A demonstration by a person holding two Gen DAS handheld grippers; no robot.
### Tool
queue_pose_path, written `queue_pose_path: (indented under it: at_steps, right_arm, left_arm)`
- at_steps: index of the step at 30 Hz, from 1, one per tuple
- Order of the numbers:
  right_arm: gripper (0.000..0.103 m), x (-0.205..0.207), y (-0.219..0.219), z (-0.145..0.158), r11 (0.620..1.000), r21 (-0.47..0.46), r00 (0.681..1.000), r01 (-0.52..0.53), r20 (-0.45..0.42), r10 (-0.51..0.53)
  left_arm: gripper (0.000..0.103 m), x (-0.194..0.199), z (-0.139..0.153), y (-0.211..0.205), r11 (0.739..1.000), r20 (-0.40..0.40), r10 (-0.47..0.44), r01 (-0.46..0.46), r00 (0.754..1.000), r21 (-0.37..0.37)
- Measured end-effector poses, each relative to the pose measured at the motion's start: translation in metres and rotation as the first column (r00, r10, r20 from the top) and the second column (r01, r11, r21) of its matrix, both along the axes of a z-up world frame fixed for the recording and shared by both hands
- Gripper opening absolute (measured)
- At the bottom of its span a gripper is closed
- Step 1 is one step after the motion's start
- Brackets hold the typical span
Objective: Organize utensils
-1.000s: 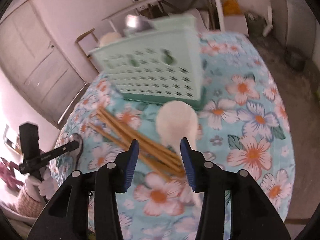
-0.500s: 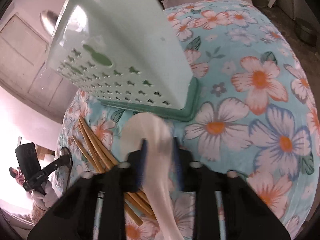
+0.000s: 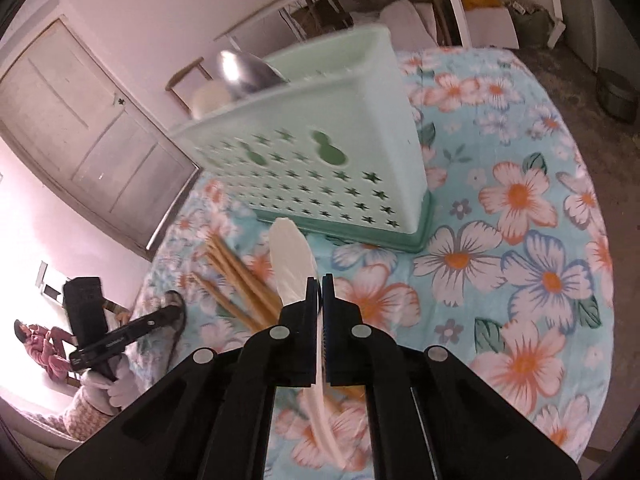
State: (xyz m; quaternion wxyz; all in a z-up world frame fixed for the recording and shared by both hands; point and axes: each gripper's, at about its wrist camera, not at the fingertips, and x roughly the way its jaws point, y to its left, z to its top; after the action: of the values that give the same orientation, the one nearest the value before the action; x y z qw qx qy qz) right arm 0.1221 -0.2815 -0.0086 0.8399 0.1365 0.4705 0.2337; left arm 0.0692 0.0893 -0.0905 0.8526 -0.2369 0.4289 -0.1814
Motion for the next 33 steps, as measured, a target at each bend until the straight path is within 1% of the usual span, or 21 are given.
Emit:
queue_pose_path:
  at_steps: [4, 8, 11, 12, 14, 18, 23, 30, 31, 33]
  right_arm:
    - [0.003, -0.022, 0.005, 0.017, 1.000, 0.023, 1.000, -0.011, 0.019, 0.011]
    - [0.003, -0.042, 0.008, 0.025, 0.998, 0.066, 1.000, -0.022, 0.014, 0.021]
    - [0.003, -0.052, 0.019, 0.014, 0.995, 0.098, 0.999, -0.024, -0.030, 0.027]
    - [0.003, -0.054, 0.024, 0.008, 0.995, 0.093, 0.999, -0.019, -0.046, 0.024]
    - [0.003, -0.058, 0.036, -0.008, 0.999, 0.044, 0.997, -0.010, -0.077, 0.014]
    - [0.005, -0.060, 0.054, -0.029, 0.999, 0.023, 0.992, -0.031, -0.121, 0.034]
    - [0.005, -0.061, 0.068, -0.032, 0.998, 0.026, 0.991, -0.059, -0.120, 0.062]
    - [0.005, -0.057, 0.078, -0.035, 0.995, 0.035, 0.986, -0.094, -0.137, 0.098]
    - [0.007, -0.057, 0.079, -0.035, 0.994, 0.042, 0.985, -0.100, -0.140, 0.105]
    - [0.019, -0.058, 0.084, -0.036, 0.992, 0.049, 0.981, -0.118, -0.146, 0.124]
  left_arm:
    - [0.007, 0.000, -0.001, 0.001, 1.000, -0.004, 0.001, -0.001, 1.000, -0.008]
    - [0.007, -0.001, 0.000, 0.002, 1.000, -0.006, 0.002, -0.002, 1.000, -0.007]
    - [0.007, -0.001, 0.000, 0.002, 1.000, -0.009, 0.004, -0.004, 1.000, -0.007]
    - [0.007, -0.001, 0.000, 0.002, 1.000, -0.010, 0.004, -0.004, 1.000, -0.006]
    - [0.007, 0.000, 0.000, 0.002, 1.000, -0.011, 0.001, -0.001, 1.000, -0.005]
    - [0.007, 0.003, 0.003, 0.003, 1.000, -0.032, -0.011, 0.010, 0.999, -0.012]
    - [0.010, 0.009, 0.007, 0.003, 1.000, -0.044, -0.014, 0.014, 0.999, -0.004]
    - [0.010, 0.018, 0.005, 0.002, 1.000, -0.064, -0.004, 0.004, 0.998, -0.008]
    - [0.010, 0.019, 0.005, 0.002, 1.000, -0.065, -0.004, 0.004, 0.998, -0.006]
    - [0.010, 0.020, 0.005, 0.000, 1.000, -0.065, -0.006, 0.006, 0.998, 0.001]
